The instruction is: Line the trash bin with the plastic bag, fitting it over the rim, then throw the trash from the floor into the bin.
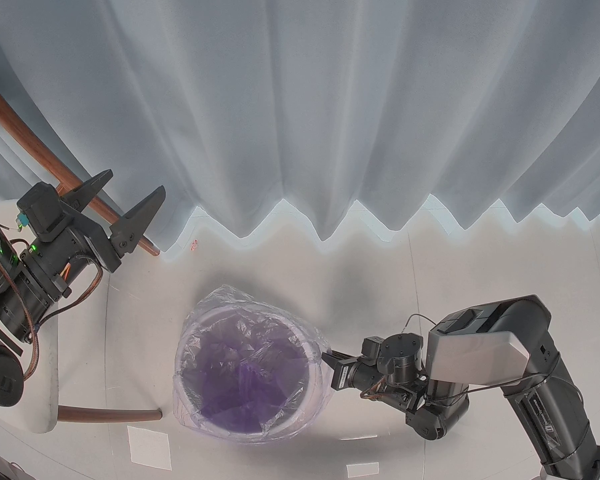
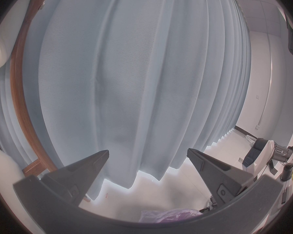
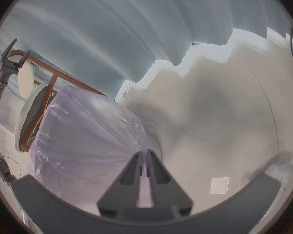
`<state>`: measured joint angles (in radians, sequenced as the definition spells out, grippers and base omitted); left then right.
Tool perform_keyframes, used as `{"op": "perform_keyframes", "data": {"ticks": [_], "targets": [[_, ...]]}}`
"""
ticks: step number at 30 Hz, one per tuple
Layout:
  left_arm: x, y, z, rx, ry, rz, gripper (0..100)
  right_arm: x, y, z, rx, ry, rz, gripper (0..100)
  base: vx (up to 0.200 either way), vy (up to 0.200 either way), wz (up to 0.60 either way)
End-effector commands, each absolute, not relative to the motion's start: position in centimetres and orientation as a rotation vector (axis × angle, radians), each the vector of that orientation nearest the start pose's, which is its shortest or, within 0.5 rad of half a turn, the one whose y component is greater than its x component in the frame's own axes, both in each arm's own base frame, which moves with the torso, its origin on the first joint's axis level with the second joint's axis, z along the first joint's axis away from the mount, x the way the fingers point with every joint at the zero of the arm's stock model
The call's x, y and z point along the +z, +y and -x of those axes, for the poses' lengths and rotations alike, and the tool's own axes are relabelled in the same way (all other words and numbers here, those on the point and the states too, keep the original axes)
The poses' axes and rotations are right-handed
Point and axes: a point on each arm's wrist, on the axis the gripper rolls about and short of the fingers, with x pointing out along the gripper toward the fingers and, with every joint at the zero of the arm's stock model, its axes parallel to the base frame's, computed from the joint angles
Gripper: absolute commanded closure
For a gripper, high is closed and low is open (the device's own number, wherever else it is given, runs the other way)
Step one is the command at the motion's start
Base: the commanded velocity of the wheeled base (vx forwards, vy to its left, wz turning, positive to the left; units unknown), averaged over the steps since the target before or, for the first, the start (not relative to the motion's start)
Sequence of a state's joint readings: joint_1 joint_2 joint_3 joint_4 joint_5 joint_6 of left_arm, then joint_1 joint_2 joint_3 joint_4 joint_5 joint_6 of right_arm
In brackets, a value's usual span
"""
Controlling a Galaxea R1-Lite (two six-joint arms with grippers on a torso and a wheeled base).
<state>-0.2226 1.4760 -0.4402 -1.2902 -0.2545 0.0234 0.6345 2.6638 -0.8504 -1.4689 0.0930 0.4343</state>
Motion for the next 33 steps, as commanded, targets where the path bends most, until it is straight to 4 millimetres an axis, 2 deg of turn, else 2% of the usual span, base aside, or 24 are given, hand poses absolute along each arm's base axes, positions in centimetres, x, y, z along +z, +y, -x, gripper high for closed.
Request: {"op": "perform_keyframes", "data": {"ticks": [1, 5, 6, 7, 8, 9, 10, 11, 13, 15, 16, 18, 23, 28, 33], "targets": [[21.2, -5.5, -21.7, -0.471, -0.260, -0.030, 0, -8.2, 23.4, -31.4, 0.630, 0.479, -0.319, 0, 0.000, 0.000, 0.00], [21.3, -5.4, -21.7, -0.465, -0.266, -0.029, 0, -4.4, 22.1, -30.6, 0.644, 0.393, -0.348, 0, 0.000, 0.000, 0.00], [21.3, -5.4, -21.7, -0.465, -0.266, -0.029, 0, -4.0, 22.0, -30.6, 0.643, 0.386, -0.349, 0, 0.000, 0.000, 0.00], [21.4, -5.4, -21.8, -0.465, -0.267, -0.029, 0, -1.7, 21.3, -30.7, 0.648, 0.340, -0.363, 0, 0.000, 0.000, 0.00], [21.4, -5.4, -21.8, -0.465, -0.269, -0.029, 0, -0.7, 21.3, -30.7, 0.664, 0.322, -0.369, 0, 0.000, 0.000, 0.00], [21.5, -5.4, -21.8, -0.465, -0.275, -0.029, 0, 0.2, 21.3, -30.6, 0.687, 0.300, -0.368, 0, 0.000, 0.000, 0.00], [21.5, -5.4, -21.8, -0.465, -0.275, -0.029, 0, 0.2, 21.3, -30.6, 0.687, 0.300, -0.368, 0, 0.000, 0.000, 0.00], [21.6, -5.3, -21.8, -0.465, -0.276, -0.028, 0, 1.7, 21.3, -30.5, 0.710, 0.248, -0.339, 0, 0.000, 0.000, 0.00], [21.0, -5.1, -21.5, -0.455, -0.248, -0.026, 0, 2.8, 21.2, -30.4, 0.721, 0.197, -0.278, 0, 0.000, 0.000, 0.00], [20.7, -4.4, -20.7, -0.431, -0.242, -0.032, 0, 3.2, 21.2, -30.4, 0.729, 0.157, -0.204, 0, 0.000, 0.000, 0.00], [21.3, -3.8, -19.6, -0.416, -0.268, -0.036, 0, 3.4, 21.2, -30.5, 0.738, 0.114, -0.114, 0, 0.000, 0.000, 0.00], [22.0, -3.8, -18.4, -0.438, -0.291, -0.038, 0, 3.6, 21.6, -30.5, 0.751, 0.074, -0.046, 0, 0.200, 0.000, 0.00], [22.8, -3.7, -15.9, -0.575, -0.269, -0.049, 0, 4.3, 23.2, -30.3, 0.809, 0.055, -0.035, 0, 0.200, 0.000, 0.00], [23.0, -4.6, -15.3, -0.633, -0.231, -0.025, 0, 4.4, 23.8, -30.7, 0.842, 0.076, -0.019, 0, 0.080, 0.000, 0.00], [22.9, -6.3, -14.2, -0.767, -0.201, 0.074, 0, 3.5, 25.7, -30.3, 0.915, 0.107, 0.032, 0, 0.000, 0.000, 0.00]]}}
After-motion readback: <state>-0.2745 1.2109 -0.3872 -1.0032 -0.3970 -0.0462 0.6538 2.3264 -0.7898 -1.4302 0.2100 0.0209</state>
